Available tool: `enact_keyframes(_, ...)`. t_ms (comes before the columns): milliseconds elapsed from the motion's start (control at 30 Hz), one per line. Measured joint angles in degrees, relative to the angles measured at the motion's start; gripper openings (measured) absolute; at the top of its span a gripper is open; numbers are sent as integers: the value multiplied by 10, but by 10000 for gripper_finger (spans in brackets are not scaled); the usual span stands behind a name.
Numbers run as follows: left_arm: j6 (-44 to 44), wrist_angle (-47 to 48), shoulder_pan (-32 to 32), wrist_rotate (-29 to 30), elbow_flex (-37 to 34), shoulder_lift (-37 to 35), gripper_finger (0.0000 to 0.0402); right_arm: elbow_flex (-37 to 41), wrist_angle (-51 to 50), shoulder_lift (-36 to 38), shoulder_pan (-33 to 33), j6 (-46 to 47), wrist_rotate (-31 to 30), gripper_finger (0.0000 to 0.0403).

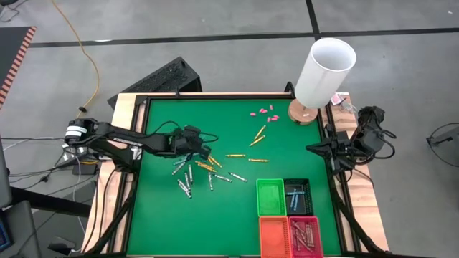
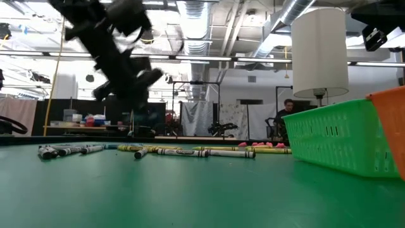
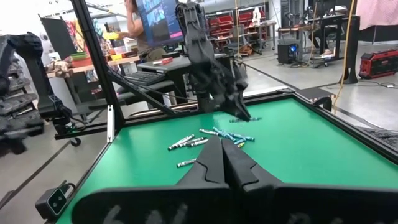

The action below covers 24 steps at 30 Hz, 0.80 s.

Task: Sort crayons
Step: Put the blue crayon into the black bin

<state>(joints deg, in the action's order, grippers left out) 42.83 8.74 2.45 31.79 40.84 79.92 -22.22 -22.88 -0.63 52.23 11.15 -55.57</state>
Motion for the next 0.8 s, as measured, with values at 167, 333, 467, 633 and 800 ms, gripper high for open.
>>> enact_keyframes(167,-82,-133,-33,-24,54,0,3,0,0,0,0,0,0,0)
enact_keyframes(333,-156,-335,-82,-25,71,13,3,0,0,0,0,0,0,0)
enact_keyframes(467,-203,-402,-111,-26,112,70,3,0,1,0,0,0,0,0)
enact_keyframes(633,-273,-402,-130,-48,219,178,3,0,0,0,0,0,0,0)
enact_keyframes(800,-331,-406,-144,-117,359,297,4,0,0,0,0,0,0,0)
